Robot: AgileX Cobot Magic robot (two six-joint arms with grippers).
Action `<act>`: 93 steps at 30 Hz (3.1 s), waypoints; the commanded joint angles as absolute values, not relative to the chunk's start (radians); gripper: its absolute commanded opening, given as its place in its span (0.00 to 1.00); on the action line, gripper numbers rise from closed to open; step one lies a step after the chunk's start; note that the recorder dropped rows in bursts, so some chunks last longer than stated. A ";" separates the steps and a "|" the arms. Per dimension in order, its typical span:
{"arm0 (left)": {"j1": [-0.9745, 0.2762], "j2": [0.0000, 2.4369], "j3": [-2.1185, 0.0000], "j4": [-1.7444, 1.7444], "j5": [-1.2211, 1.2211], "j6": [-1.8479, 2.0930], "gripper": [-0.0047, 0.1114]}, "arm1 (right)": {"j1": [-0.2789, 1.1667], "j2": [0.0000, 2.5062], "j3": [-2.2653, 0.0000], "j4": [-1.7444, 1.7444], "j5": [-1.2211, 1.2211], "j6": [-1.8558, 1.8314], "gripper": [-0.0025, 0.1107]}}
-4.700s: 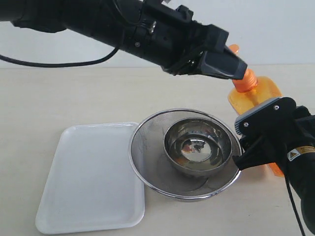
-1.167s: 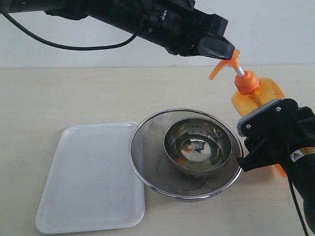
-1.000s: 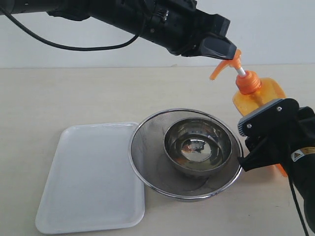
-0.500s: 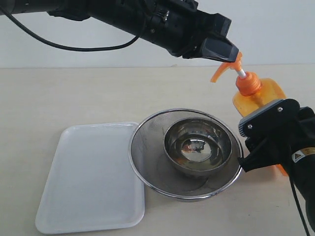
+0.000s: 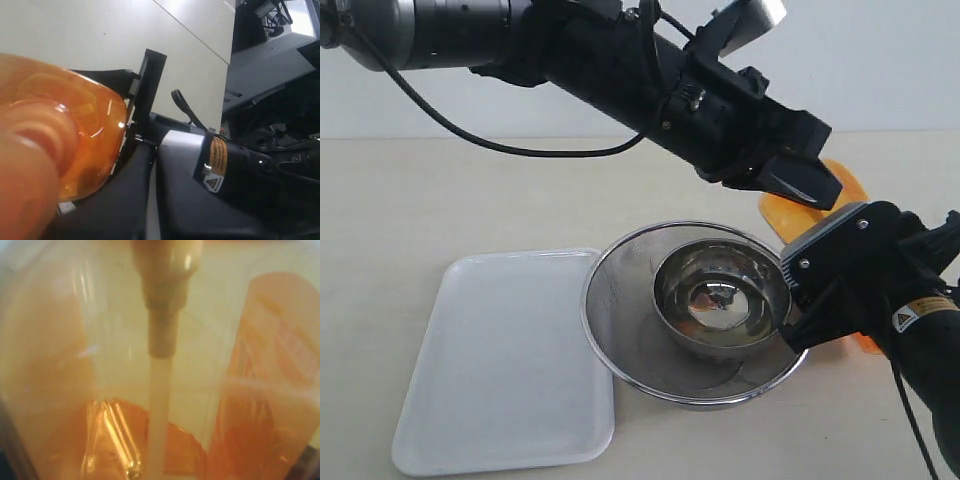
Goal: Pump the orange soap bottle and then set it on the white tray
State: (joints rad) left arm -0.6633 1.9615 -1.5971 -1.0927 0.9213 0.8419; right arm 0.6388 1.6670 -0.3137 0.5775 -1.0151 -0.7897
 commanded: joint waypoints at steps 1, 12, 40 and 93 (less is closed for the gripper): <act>-0.663 1.962 -1.595 -1.084 0.910 0.829 0.08 | 0.640 1.657 -0.320 0.544 -1.064 -0.783 0.04; -0.585 1.759 -1.595 -1.063 0.906 0.846 0.08 | 0.640 1.657 -0.320 0.622 -1.065 -0.842 0.04; -0.603 1.892 -1.595 -0.907 0.854 0.816 0.08 | 0.640 1.657 -0.301 0.509 -1.092 -0.820 0.04; -0.622 1.886 -1.595 -0.892 0.865 0.800 0.08 | 0.640 1.626 -0.301 0.520 -1.073 -0.767 0.04</act>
State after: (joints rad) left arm -0.6008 1.8959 -1.6126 -0.9188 0.8159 0.7948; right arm 0.6275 1.6485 -0.2816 0.5903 -1.0239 -0.8061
